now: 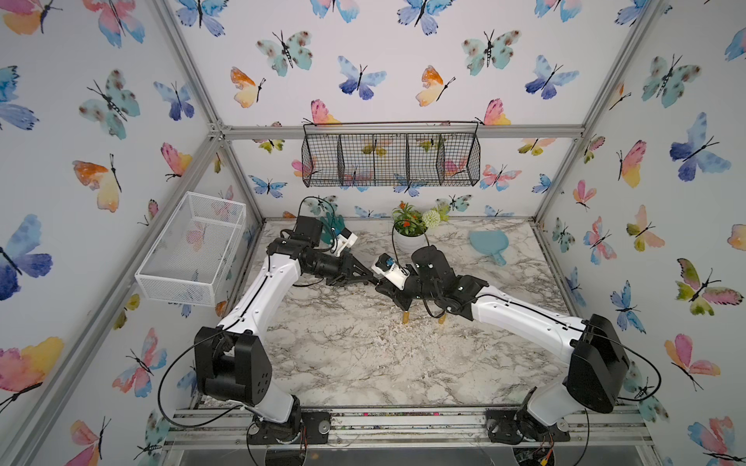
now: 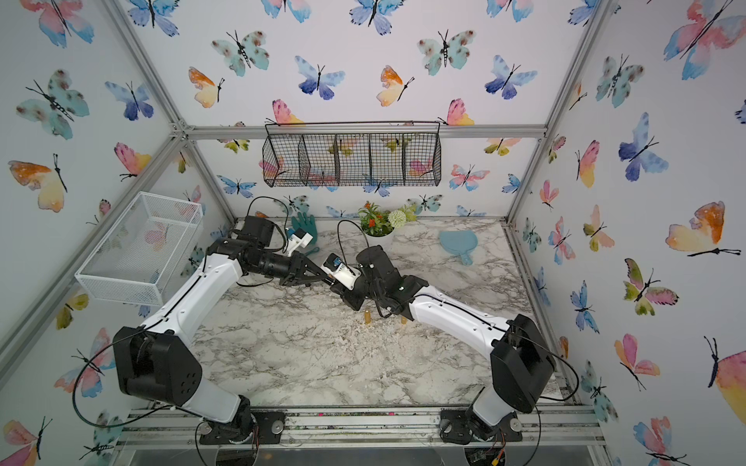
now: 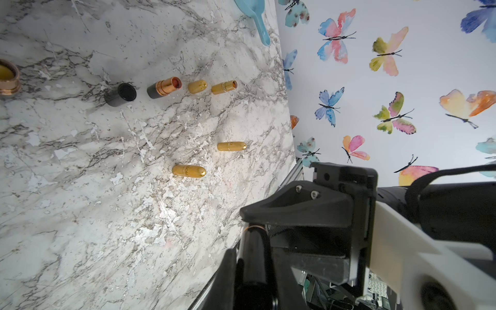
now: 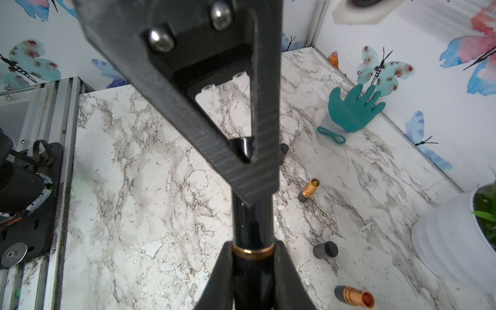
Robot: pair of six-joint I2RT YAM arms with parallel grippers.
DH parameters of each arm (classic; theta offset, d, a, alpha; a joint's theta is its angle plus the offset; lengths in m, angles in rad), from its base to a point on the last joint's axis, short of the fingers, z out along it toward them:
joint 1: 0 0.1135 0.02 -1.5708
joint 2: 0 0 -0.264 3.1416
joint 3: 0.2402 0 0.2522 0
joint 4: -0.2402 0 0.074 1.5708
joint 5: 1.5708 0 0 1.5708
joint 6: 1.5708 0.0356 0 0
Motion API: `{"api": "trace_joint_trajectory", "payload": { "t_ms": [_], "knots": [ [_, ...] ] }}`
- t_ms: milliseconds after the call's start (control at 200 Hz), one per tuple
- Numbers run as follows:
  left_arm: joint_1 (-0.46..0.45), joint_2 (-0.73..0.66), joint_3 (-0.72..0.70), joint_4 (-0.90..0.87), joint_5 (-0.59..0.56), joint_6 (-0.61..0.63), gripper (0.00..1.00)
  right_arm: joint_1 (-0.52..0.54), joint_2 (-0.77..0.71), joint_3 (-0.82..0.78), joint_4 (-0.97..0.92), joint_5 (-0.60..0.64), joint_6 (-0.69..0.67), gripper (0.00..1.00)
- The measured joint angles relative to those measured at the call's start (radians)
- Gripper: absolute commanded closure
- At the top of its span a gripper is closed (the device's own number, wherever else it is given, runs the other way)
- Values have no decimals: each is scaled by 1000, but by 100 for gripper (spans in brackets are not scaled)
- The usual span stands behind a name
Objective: Open the lipstick cap
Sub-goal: Open the cover of the lipstick, then place the cover at the center of the board.
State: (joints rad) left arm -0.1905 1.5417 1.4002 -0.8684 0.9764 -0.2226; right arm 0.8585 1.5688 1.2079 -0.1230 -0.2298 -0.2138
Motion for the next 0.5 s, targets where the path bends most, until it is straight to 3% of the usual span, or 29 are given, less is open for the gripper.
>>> {"api": "trace_joint_trajectory", "payload": {
  "t_ms": [65, 230, 400, 501],
  "knots": [
    [18, -6, -13, 10, 7, -11, 100, 3, -10, -11, -17, 20, 6, 98],
    [193, -33, -14, 53, -97, -30, 100, -60, -48, -99, -219, 147, 33, 98],
    [181, -38, -18, 64, -146, -33, 100, -65, -59, -102, -269, 182, 42, 98],
    [150, -56, -53, 79, -250, -33, 100, -61, -80, -101, -268, 179, 45, 98]
  ]
}}
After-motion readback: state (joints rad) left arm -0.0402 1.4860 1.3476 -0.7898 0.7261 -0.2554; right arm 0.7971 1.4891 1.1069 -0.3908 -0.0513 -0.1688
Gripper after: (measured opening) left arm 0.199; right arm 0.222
